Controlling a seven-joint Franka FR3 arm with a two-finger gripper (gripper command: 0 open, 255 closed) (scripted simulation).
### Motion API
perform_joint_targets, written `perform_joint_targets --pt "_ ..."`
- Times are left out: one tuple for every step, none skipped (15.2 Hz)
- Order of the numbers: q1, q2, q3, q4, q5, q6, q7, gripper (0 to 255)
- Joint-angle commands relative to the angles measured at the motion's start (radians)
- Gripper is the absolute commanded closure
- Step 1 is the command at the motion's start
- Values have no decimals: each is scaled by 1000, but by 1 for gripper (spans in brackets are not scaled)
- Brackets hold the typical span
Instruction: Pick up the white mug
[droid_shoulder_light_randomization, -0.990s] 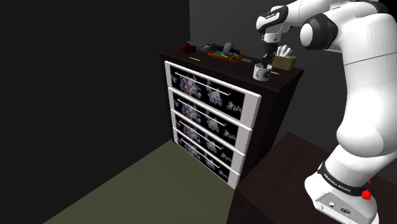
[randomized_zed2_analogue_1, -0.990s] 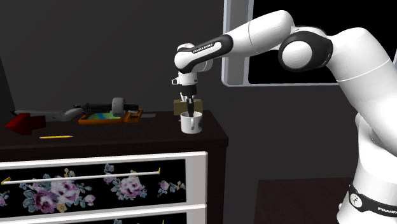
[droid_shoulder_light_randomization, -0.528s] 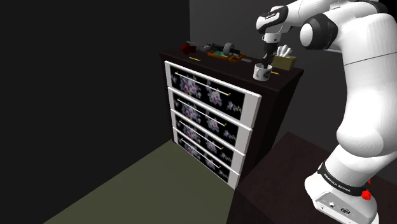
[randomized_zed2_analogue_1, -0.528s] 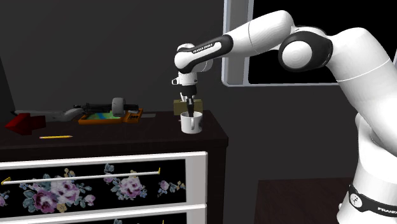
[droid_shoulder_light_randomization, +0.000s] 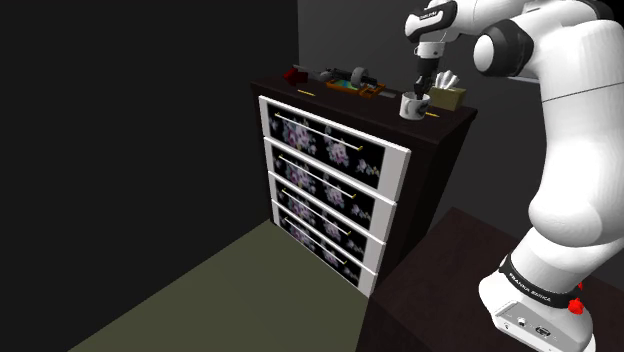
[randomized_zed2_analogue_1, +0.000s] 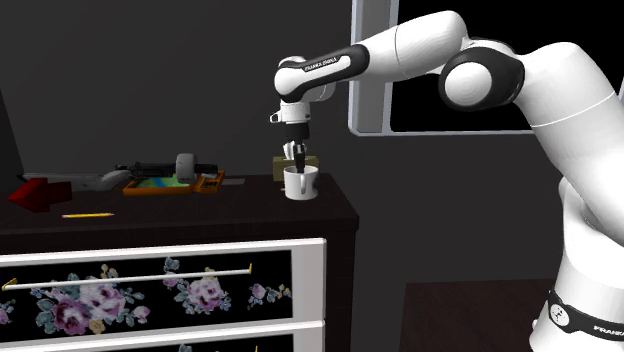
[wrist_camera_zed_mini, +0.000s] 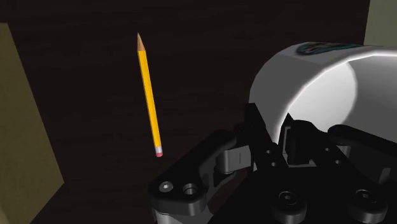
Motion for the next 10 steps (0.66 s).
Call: perform_joint_targets --pt "-5 3 0 31 0 -28 1 255" --pt "-7 3 -1 45 0 -42 2 255" --pt "-9 4 -1 60 0 -56 3 255" --pt "-12 5 -1 76 0 -70 4 255" --pt "-14 6 -1 92 0 -84 5 255" --pt "-17 8 -1 109 0 -99 6 255" --pt "-20 10 -1 126 1 -114 7 255" --pt "-23 13 -1 145 1 -129 8 255" --pt "-23 13 -1 147 1 -131 8 255" --pt "-24 14 -1 147 1 -131 8 255"
